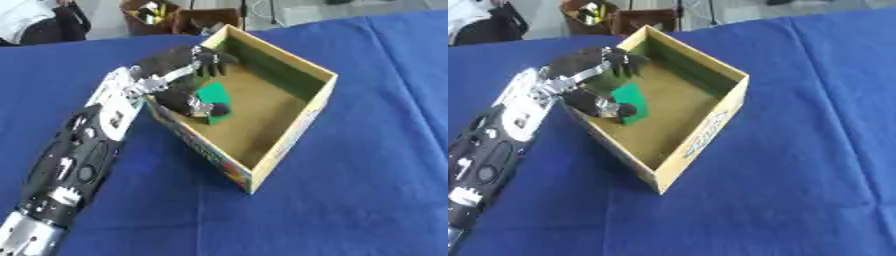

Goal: Pick up objects on the table and place them in the box.

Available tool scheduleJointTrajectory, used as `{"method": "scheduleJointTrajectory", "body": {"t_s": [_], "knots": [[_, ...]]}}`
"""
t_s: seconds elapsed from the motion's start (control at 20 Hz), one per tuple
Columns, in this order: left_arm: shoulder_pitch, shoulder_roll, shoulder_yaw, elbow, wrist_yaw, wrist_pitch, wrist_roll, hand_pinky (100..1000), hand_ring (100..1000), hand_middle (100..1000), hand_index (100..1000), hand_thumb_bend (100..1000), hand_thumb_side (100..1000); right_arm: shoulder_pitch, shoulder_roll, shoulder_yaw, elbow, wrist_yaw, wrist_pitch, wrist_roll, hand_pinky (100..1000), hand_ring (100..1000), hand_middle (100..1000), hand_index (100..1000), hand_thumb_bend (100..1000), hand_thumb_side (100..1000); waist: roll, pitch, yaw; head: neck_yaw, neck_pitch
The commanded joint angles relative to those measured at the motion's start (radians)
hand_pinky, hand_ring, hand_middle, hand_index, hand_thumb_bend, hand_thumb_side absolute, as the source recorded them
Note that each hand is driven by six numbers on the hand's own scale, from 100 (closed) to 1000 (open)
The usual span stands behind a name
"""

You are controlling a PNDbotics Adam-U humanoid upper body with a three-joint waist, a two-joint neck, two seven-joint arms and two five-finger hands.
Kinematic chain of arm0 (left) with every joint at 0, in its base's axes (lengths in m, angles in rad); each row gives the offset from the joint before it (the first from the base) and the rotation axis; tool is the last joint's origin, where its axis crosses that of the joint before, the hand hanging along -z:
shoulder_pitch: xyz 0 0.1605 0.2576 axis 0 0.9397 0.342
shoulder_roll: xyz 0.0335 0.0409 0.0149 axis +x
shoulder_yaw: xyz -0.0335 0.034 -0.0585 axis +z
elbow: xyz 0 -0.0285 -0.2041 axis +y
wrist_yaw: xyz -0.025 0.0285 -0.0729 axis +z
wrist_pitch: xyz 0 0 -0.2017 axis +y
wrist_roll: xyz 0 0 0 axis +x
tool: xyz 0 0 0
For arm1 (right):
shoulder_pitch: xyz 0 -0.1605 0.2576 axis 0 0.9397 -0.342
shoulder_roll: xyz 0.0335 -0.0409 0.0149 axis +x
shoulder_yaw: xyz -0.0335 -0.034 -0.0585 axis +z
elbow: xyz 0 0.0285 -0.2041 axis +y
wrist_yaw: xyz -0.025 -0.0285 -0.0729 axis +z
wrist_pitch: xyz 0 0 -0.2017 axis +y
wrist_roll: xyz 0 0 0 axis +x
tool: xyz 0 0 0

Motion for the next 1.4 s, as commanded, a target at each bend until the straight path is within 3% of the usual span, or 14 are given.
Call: {"method": "scheduleJointTrajectory", "body": {"t_s": [0.05, 0.15, 0.2, 0.45, 0.5, 0.55, 0.8, 1.05, 1.4], "knots": [[-0.011, 0.019, 0.032, -0.057, 0.047, 0.012, 0.030, 552, 628, 652, 897, 636, 920, -0.001, -0.014, -0.008, -0.014, -0.010, 0.000, -0.010, 948, 904, 705, 841, 100, 837, -0.007, -0.033, 0.006, -0.006, 0.003], [0.005, 0.028, 0.052, -0.101, 0.076, 0.027, 0.055, 521, 593, 608, 830, 562, 903, 0.004, -0.016, -0.011, -0.014, -0.007, 0.002, -0.014, 948, 904, 705, 841, 100, 838, -0.007, -0.039, 0.017, -0.017, 0.013], [0.018, 0.036, 0.064, -0.124, 0.092, 0.039, 0.070, 517, 584, 593, 806, 571, 917, 0.009, -0.017, -0.013, -0.014, -0.006, 0.003, -0.017, 948, 904, 705, 841, 100, 838, -0.009, -0.043, 0.025, -0.027, 0.020], [0.062, 0.069, 0.058, -0.222, 0.168, 0.112, 0.113, 514, 580, 588, 794, 580, 928, 0.018, -0.020, -0.017, -0.014, -0.002, 0.002, -0.024, 947, 904, 705, 841, 100, 838, -0.013, -0.051, 0.037, -0.043, 0.032], [0.065, 0.072, 0.056, -0.233, 0.183, 0.128, 0.110, 491, 551, 587, 766, 515, 898, 0.018, -0.021, -0.018, -0.014, -0.002, 0.002, -0.025, 945, 902, 705, 840, 100, 838, -0.014, -0.053, 0.039, -0.047, 0.034], [0.075, 0.071, 0.064, -0.245, 0.198, 0.142, 0.113, 488, 549, 587, 765, 504, 886, 0.023, -0.023, -0.027, -0.014, -0.001, 0.001, -0.032, 943, 901, 705, 840, 100, 838, -0.018, -0.060, 0.049, -0.063, 0.044], [0.186, 0.017, 0.172, -0.355, 0.273, 0.218, 0.178, 498, 560, 619, 782, 430, 855, 0.054, -0.040, -0.066, -0.014, 0.015, -0.008, -0.075, 941, 900, 705, 839, 100, 840, -0.044, -0.076, 0.138, -0.136, 0.061], [0.311, 0.001, 0.291, -0.480, 0.350, 0.277, 0.255, 518, 580, 657, 806, 422, 921, 0.068, -0.055, -0.077, -0.014, 0.027, -0.027, -0.093, 935, 902, 710, 837, 100, 844, -0.061, -0.082, 0.162, -0.147, 0.061], [0.468, -0.056, 0.330, -0.637, 0.447, 0.333, 0.351, 548, 602, 690, 829, 443, 998, 0.090, -0.095, -0.095, -0.014, 0.043, -0.082, -0.108, 920, 898, 720, 832, 100, 847, -0.087, -0.081, 0.191, -0.155, 0.060]]}}
